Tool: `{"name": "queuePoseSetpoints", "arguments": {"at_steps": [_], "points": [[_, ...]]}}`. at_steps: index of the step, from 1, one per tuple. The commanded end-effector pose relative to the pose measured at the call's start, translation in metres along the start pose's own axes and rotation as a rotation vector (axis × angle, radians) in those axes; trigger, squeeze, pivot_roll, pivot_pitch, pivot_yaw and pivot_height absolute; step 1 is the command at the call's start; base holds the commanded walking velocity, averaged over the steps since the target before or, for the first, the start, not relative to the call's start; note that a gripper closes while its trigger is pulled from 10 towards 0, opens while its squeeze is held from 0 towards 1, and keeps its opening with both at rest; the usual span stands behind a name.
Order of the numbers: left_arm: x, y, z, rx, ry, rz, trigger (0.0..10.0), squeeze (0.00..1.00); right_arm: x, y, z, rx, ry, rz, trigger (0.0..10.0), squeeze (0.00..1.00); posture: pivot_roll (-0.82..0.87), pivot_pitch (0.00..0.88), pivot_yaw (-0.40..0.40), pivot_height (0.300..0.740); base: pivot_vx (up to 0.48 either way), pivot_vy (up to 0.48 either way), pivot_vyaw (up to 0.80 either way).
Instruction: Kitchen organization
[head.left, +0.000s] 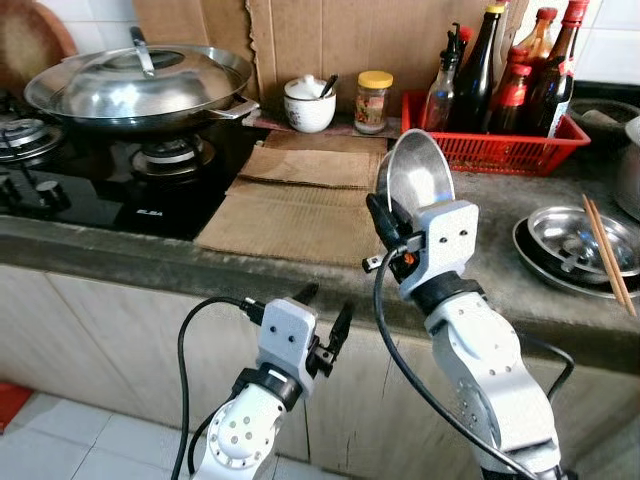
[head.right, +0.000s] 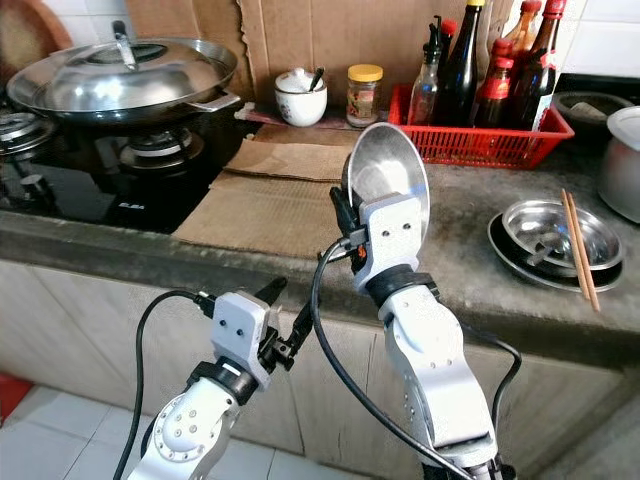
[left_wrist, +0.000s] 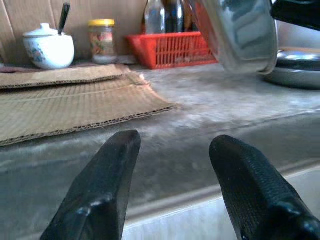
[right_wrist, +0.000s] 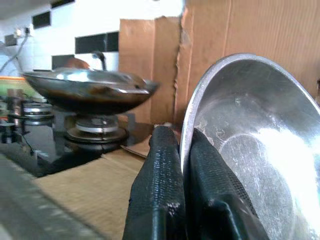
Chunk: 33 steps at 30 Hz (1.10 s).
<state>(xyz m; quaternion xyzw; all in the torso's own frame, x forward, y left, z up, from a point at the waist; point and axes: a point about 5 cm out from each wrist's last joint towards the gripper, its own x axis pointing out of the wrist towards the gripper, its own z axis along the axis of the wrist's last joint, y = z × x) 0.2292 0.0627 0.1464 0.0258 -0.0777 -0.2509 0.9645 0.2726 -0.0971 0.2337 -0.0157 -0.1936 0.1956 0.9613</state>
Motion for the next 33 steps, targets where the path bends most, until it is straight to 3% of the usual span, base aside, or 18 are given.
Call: {"name": "queuePoseSetpoints", "arguments": {"at_steps": [1, 10, 19, 33], "points": [[0.0, 0.001, 0.0, 0.012, -0.002, 0.002, 10.0, 0.0, 0.001, 0.003, 0.008, -0.006, -0.046, 0.021, 10.0, 0.0, 0.01, 0.0, -0.009, 0.74, -0.371, 0.0, 0.0], [0.0, 0.002, -0.001, 0.018, 0.004, 0.01, 10.0, 0.0, -0.001, 0.005, 0.006, -0.001, -0.04, 0.03, 10.0, 0.0, 0.01, 0.0, -0.008, 0.74, -0.352, 0.0, 0.0], [-0.001, 0.003, -0.004, 0.025, 0.015, 0.025, 10.0, 0.0, -0.005, 0.006, 0.002, -0.008, -0.027, 0.025, 10.0, 0.0, 0.01, 0.0, -0.008, 0.74, 0.0, 0.0, 0.0], [-0.004, 0.004, -0.006, 0.013, 0.028, 0.029, 10.0, 0.0, -0.032, 0.006, -0.023, 0.011, 0.089, -0.031, 10.0, 0.0, 0.0, 0.0, -0.005, 0.74, 0.0, 0.0, 0.0]]}}
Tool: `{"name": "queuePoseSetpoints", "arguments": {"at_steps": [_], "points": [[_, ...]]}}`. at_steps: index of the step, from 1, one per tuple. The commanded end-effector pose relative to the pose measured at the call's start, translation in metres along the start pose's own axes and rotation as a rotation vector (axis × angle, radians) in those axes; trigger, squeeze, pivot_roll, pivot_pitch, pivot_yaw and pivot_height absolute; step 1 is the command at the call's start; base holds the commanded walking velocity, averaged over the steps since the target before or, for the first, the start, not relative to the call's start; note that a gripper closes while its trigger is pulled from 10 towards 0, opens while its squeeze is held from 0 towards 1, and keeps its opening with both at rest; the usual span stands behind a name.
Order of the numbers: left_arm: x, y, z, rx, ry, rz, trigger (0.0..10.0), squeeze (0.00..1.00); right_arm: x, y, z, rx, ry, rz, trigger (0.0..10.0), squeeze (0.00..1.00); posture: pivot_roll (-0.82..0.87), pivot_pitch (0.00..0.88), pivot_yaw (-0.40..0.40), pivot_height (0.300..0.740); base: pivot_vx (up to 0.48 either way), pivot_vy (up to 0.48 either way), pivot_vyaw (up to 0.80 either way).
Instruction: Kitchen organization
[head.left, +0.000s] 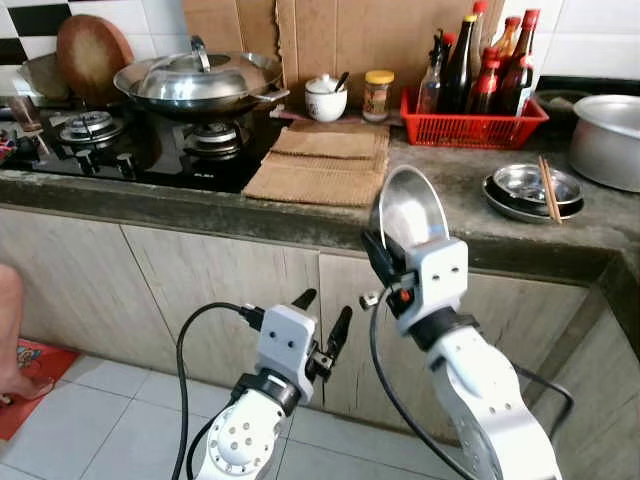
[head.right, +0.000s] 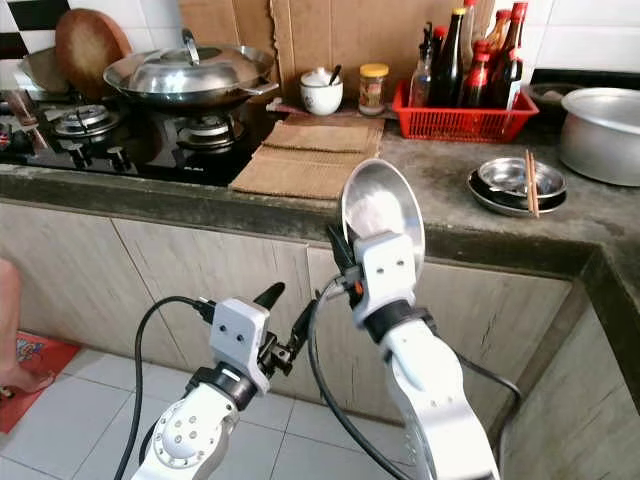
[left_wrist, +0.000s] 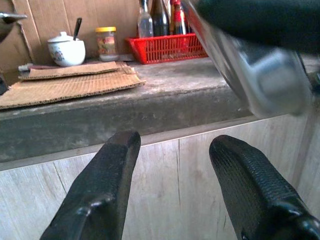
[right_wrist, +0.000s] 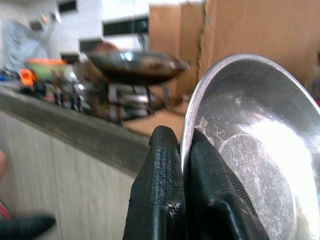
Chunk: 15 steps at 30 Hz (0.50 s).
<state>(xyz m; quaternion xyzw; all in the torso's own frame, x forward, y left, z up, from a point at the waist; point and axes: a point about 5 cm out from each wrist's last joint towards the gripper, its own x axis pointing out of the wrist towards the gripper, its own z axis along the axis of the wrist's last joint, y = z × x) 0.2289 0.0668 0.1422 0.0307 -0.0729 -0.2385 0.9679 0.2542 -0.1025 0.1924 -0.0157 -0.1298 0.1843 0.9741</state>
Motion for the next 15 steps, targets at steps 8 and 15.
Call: {"name": "queuePoseSetpoints", "arguments": {"at_steps": [8, 15], "points": [[-0.0023, 0.0019, -0.0038, 0.007, 0.02, -0.001, 10.0, 0.0, -0.0051, -0.0009, 0.0032, -0.002, -0.02, -0.036, 10.0, 0.0, 0.0, 0.0, 0.002, 0.74, 0.0, 0.236, -0.6], [-0.0034, 0.0024, -0.0066, 0.012, 0.029, -0.007, 10.0, 0.0, -0.0047, -0.0001, 0.0035, 0.0, -0.025, -0.041, 10.0, 0.0, 0.0, 0.0, 0.006, 0.74, 0.0, 0.286, -0.8]]}}
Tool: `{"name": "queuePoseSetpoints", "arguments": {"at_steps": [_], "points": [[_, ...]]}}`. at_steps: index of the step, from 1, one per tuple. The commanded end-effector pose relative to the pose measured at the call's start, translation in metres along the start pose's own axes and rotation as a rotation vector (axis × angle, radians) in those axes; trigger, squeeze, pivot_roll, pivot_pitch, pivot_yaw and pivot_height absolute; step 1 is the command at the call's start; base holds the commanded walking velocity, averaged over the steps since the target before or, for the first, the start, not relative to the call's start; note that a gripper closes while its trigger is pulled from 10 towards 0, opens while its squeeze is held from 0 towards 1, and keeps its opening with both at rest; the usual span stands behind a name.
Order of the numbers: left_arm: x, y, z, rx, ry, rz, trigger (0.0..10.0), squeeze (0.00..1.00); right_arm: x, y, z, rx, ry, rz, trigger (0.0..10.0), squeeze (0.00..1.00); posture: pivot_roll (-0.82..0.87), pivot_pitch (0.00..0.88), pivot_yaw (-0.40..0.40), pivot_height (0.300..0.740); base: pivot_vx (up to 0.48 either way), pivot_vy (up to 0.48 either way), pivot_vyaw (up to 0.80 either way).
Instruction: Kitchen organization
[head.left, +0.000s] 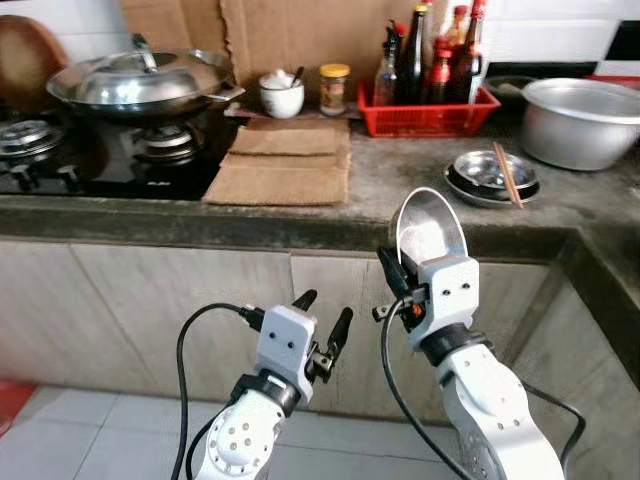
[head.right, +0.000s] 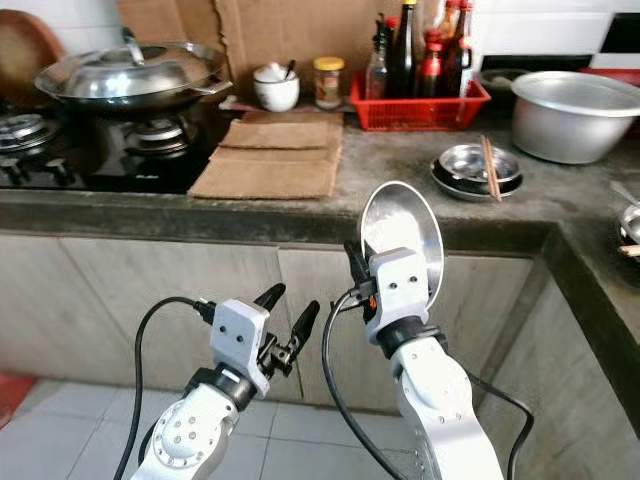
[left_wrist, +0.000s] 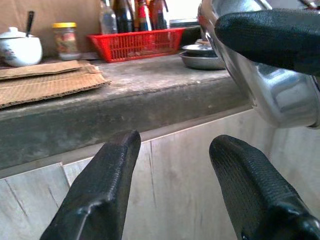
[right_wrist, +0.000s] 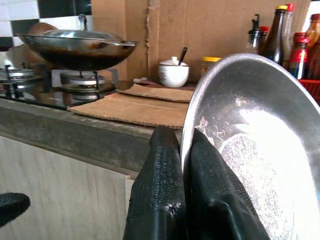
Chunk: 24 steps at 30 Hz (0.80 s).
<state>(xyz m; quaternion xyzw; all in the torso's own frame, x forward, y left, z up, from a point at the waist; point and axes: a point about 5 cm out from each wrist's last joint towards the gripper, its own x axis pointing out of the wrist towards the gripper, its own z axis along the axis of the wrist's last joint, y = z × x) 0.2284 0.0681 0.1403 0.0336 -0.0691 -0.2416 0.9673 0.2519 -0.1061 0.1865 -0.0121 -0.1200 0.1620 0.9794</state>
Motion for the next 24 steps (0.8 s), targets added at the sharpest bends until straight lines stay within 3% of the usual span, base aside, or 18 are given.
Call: {"name": "queuePoseSetpoints", "arguments": {"at_steps": [1, 24], "points": [[-0.0021, 0.0018, -0.005, 0.008, 0.021, -0.001, 10.0, 0.0, -0.0001, 0.0021, 0.0085, -0.005, -0.045, 0.005, 10.0, 0.0, 0.0, 0.0, 0.006, 0.74, 0.0, 0.292, -0.8], [-0.0031, 0.0, -0.0047, 0.004, 0.025, -0.007, 10.0, 0.0, -0.0034, 0.0026, 0.005, -0.001, -0.023, -0.018, 10.0, 0.0, 0.0, 0.0, 0.014, 0.74, 0.0, 0.291, -0.8]]}}
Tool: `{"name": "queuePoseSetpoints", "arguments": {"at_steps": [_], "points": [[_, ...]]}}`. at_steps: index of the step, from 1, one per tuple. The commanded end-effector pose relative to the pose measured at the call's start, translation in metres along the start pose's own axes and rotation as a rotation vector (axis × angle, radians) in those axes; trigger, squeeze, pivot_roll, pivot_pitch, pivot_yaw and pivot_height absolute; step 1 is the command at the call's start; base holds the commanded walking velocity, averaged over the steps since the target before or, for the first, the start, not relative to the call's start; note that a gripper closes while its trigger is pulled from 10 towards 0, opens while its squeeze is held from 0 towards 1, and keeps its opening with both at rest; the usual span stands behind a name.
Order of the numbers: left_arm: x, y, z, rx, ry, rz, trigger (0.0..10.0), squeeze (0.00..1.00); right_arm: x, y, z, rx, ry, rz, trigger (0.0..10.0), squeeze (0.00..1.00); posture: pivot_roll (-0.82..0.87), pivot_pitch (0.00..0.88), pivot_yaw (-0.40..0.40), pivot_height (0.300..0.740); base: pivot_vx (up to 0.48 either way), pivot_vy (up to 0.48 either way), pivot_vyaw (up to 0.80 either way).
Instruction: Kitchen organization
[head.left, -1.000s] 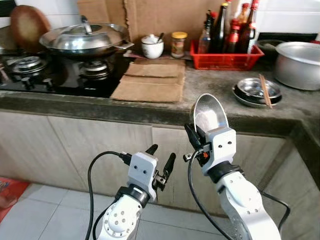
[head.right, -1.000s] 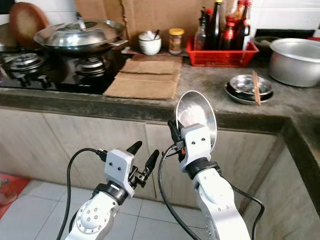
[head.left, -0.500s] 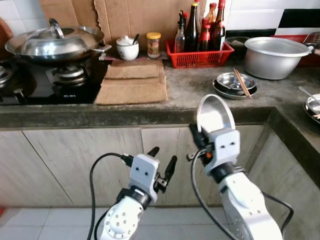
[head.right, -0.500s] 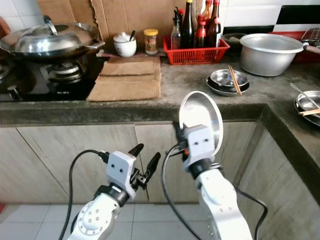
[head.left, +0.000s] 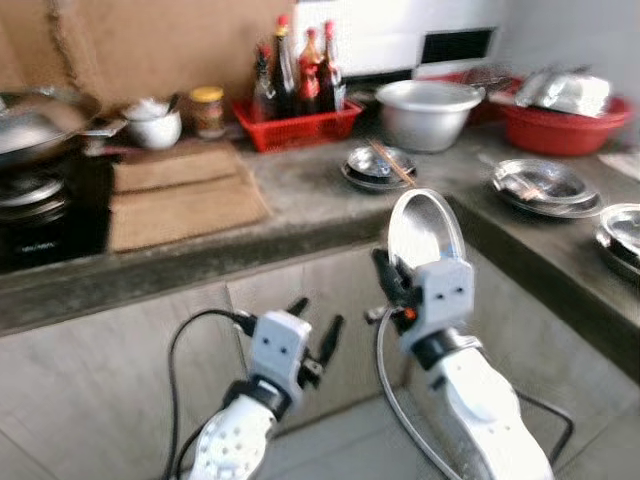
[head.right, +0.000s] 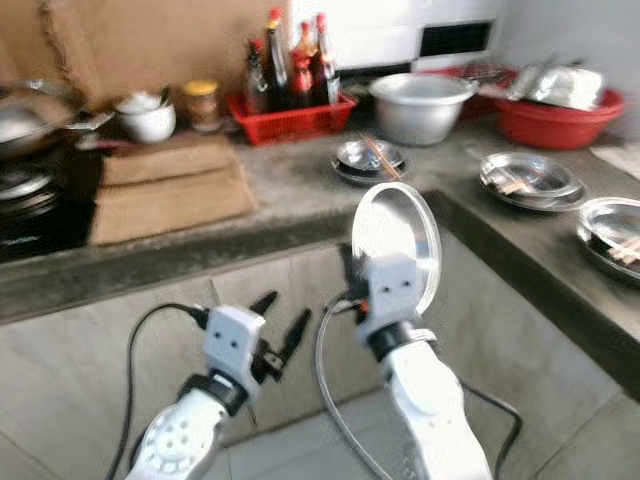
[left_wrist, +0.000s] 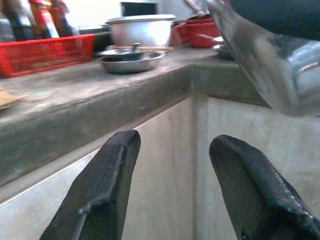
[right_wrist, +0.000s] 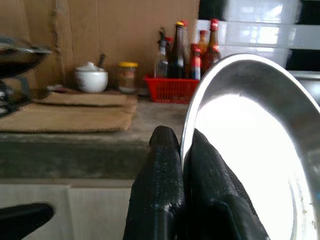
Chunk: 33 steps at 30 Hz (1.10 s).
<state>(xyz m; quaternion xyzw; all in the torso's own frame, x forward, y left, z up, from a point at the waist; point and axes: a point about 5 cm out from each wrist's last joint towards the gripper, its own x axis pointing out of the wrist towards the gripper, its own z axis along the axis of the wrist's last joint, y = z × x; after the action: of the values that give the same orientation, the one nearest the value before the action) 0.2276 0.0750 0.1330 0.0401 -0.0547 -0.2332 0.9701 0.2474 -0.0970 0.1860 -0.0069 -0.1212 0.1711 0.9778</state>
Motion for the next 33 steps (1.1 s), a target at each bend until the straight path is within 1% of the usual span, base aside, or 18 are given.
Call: {"name": "queuePoseSetpoints", "arguments": {"at_steps": [1, 24, 33], "points": [[0.002, -0.005, 0.003, -0.003, -0.007, -0.023, 10.0, 0.0, -0.003, -0.007, 0.004, -0.012, -0.015, -0.037, 10.0, 0.0, 0.0, 0.0, 0.012, 0.74, 0.0, 0.292, -0.8], [0.003, -0.004, 0.003, -0.001, -0.006, -0.036, 10.0, 0.0, -0.013, -0.009, -0.007, -0.005, 0.038, -0.121, 10.0, 0.0, 0.0, 0.0, 0.026, 0.74, 0.0, 0.289, -0.8], [0.004, -0.006, 0.003, 0.01, -0.002, -0.045, 10.0, 0.0, -0.016, -0.01, -0.01, -0.014, 0.059, -0.159, 10.0, 0.0, 0.0, 0.0, 0.027, 0.74, 0.0, 0.0, -0.79]]}}
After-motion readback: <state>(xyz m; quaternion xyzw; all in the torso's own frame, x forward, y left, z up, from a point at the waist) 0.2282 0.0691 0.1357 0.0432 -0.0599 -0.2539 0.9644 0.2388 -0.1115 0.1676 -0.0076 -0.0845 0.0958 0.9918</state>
